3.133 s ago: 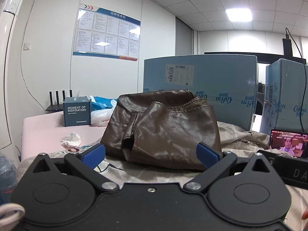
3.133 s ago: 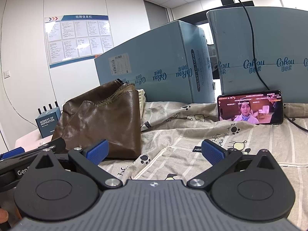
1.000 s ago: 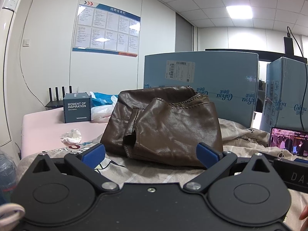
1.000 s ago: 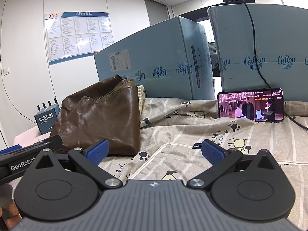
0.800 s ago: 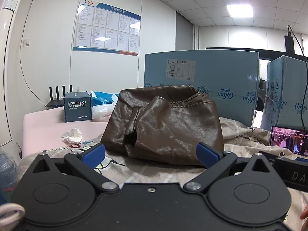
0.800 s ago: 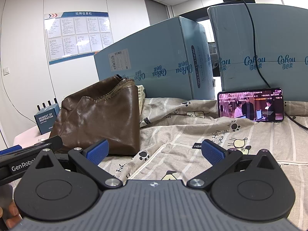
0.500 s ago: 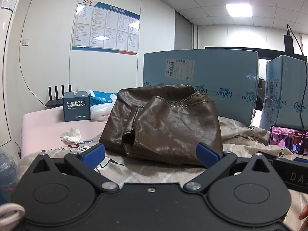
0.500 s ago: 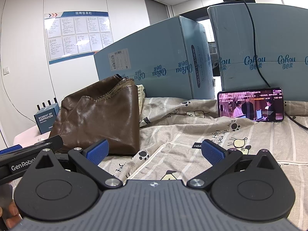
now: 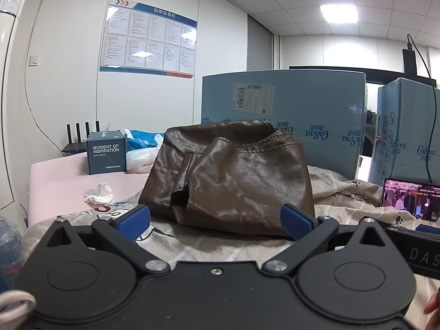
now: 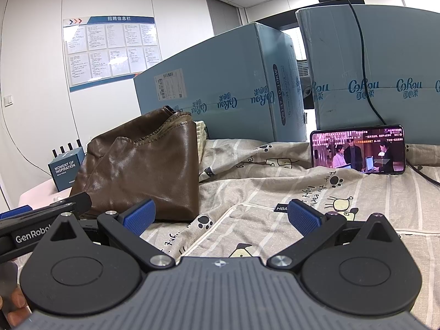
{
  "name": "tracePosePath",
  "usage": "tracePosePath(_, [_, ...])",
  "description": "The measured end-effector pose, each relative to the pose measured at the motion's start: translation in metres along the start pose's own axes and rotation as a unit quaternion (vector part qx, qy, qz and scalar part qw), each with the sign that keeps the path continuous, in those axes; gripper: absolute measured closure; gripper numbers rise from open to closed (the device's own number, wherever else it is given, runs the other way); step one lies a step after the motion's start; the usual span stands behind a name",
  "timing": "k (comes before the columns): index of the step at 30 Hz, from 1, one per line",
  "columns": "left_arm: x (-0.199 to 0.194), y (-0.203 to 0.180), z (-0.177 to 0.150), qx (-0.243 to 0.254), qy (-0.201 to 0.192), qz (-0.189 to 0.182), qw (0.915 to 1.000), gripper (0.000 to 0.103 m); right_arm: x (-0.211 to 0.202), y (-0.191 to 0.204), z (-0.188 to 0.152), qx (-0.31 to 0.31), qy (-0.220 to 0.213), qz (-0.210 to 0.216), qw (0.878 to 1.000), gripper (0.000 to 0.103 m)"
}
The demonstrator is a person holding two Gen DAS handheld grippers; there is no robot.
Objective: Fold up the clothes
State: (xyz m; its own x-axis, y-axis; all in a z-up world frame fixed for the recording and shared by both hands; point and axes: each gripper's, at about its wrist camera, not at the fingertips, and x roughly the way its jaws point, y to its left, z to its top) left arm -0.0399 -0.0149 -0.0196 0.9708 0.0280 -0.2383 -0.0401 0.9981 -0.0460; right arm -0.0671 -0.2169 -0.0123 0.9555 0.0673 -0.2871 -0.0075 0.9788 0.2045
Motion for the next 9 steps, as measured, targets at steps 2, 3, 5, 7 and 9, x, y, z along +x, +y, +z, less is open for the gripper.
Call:
tracePosePath(2, [0.0003, -0.0013, 0.0, 0.001, 0.0, -0.002, 1.0, 0.0, 0.0, -0.0001, 0.0, 0.0, 0.0, -0.001, 1.0, 0.0])
tracePosePath(3, [0.0003, -0.0015, -0.0001, 0.001, 0.0, -0.002, 1.0, 0.0, 0.0, -0.0002, 0.0, 0.0, 0.0, -0.001, 1.0, 0.0])
tracePosePath(5, [0.0, -0.0013, -0.0001, 0.002, 0.0, -0.002, 1.0, 0.0, 0.0001, -0.0004, 0.0, 0.0, 0.0, 0.0, 1.0, 0.0])
tracePosePath(7, [-0.0004, -0.0008, 0.0, 0.002, 0.0, -0.003, 1.0, 0.0, 0.0, -0.0007, 0.0003, 0.0, 0.0, -0.001, 1.0, 0.0])
tracePosePath(9, [0.0002, -0.0006, 0.0002, 0.002, 0.0, -0.004, 1.0, 0.0, -0.0003, -0.0006, 0.0004, -0.001, -0.001, -0.001, 1.0, 0.0])
